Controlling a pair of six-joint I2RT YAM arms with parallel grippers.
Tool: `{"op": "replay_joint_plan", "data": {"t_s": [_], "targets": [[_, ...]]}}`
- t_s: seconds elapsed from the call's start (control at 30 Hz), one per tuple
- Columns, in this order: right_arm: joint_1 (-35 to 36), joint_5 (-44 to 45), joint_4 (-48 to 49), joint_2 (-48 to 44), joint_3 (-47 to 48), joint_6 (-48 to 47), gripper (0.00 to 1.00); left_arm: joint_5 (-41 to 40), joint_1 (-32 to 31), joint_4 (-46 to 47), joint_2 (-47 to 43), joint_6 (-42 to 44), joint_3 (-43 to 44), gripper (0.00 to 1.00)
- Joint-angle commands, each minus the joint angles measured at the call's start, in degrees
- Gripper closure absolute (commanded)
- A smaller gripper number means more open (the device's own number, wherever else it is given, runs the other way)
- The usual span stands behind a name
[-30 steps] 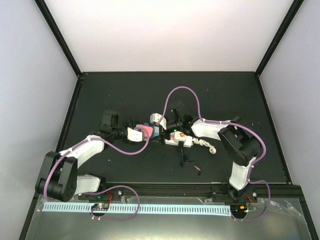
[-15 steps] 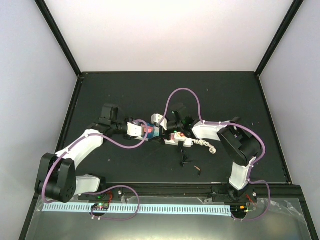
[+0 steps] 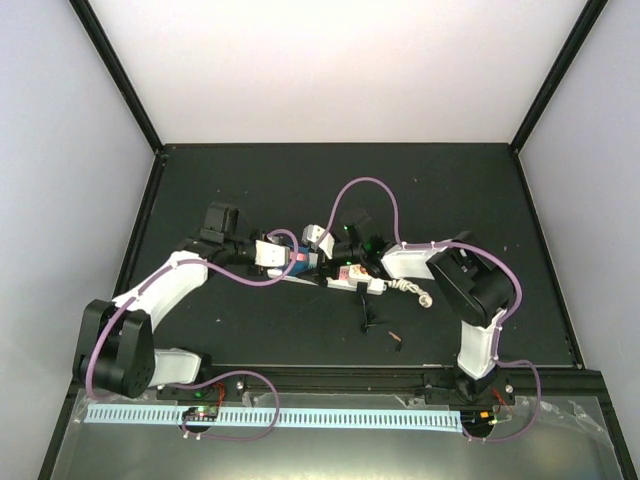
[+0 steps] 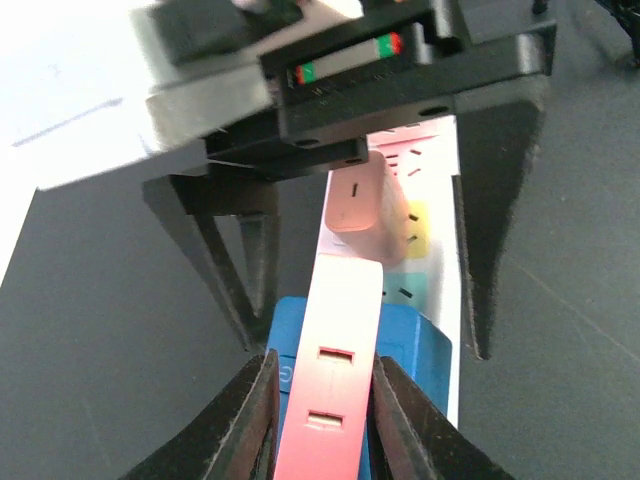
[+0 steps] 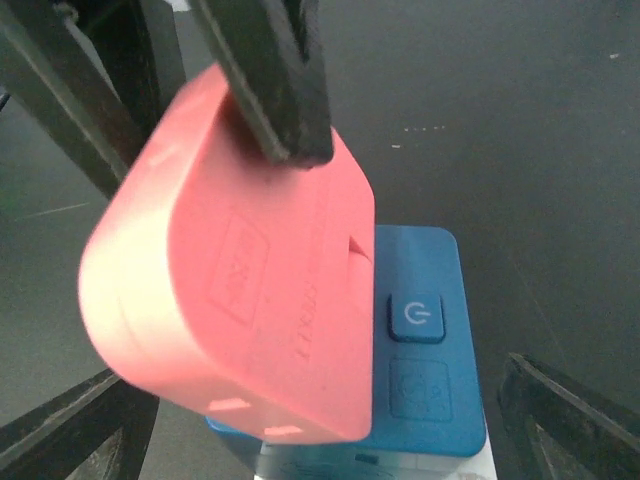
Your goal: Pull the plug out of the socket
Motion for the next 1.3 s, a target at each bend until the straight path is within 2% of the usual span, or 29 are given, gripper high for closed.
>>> {"op": "replay_joint_plan", "data": {"t_s": [0.0,0.33,0.67,0.9,1.1,1.27], "targets": [[-0.07,1.19,2.34,1.54,1.29,1.1,0.06,0.27,-0.32,-1.28,1.87,-2.46,3.44,0.73],[0.77,1.79,-0.9,2.95,3.8,-1.36,0.16,1.48,-0.33,-4.74,4.08,-4.37,5.96,0.83],[0.76,-3.11,-7.16,2.91,3.76,-7.89,0.5,1.95,-0.26,-10.45,7.26,-7.05,11.11,0.91],[0.64,-3.95,-10.1,3.0,3.29,-10.32,0.63,3.98,-0.26,-15.7,7.37,-7.78,14.93,0.98],[0.6,-3.98,-12.02,3.39,3.7,-11.3,0.72,4.68,-0.27,-17.42,6.26,-9.05,15.91,0.98],[0.53,-3.87,-12.54,3.83,4.11,-11.25,0.75,5.64,-0.26,-17.73,5.41,-10.85,16.66,0.98]]}}
